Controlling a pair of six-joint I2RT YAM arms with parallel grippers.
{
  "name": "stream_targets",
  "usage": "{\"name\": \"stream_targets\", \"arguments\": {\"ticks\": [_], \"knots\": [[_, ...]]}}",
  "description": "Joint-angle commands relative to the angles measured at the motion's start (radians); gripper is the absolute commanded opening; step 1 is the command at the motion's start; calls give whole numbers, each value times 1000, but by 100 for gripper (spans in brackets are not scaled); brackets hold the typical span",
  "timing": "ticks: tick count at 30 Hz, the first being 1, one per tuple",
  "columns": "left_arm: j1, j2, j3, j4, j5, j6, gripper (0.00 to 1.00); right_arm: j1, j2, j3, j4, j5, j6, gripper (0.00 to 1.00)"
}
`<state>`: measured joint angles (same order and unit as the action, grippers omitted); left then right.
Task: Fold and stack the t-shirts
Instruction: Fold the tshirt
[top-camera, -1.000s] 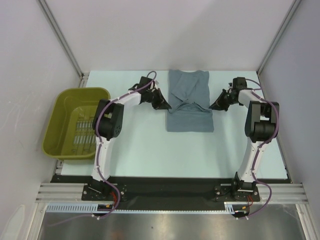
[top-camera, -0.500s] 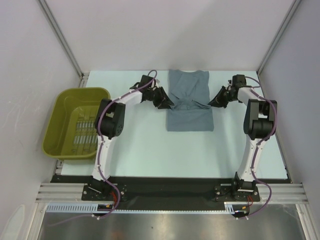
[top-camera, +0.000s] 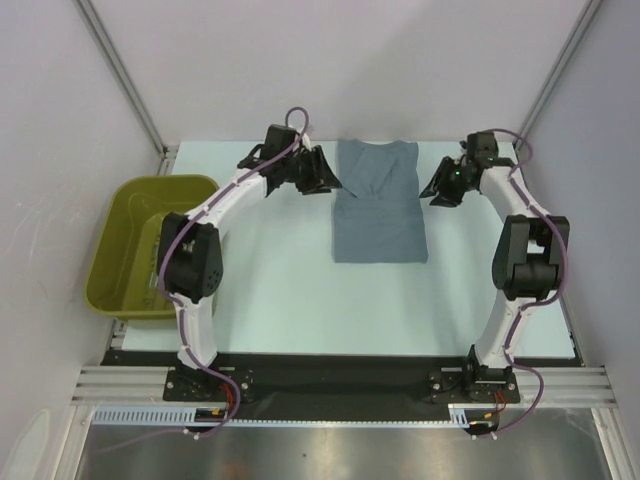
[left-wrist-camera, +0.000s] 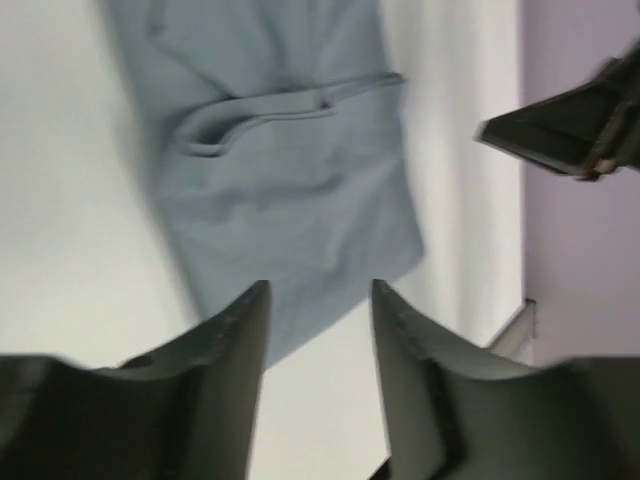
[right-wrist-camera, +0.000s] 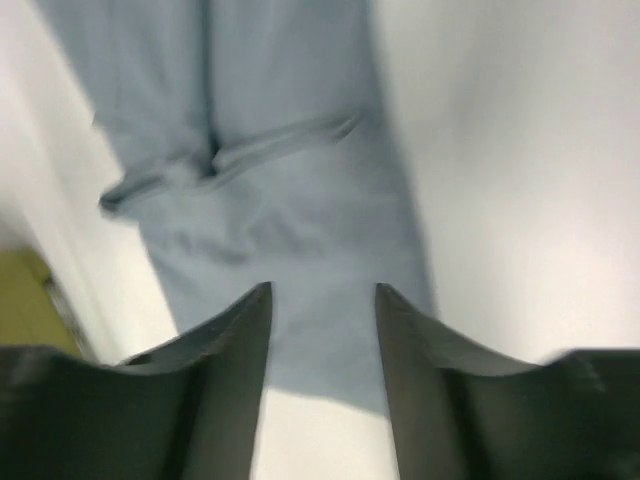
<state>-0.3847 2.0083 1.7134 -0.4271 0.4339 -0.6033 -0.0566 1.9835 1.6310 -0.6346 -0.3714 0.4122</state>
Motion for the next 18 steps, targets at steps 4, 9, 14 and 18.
{"name": "stream_targets", "arguments": {"ticks": [4,9,14,18], "knots": [[-52,159,-2,192,252,-62,33,146,-11,-103,195,-110,66,19],[-42,306,103,281,374,-128,29,161,130,-128,482,-329,219,0],[-14,401,95,476,422,-199,30,172,254,-148,719,-455,336,0],[-2,474,158,533,428,-239,30,159,330,-146,910,-486,430,0]]}}
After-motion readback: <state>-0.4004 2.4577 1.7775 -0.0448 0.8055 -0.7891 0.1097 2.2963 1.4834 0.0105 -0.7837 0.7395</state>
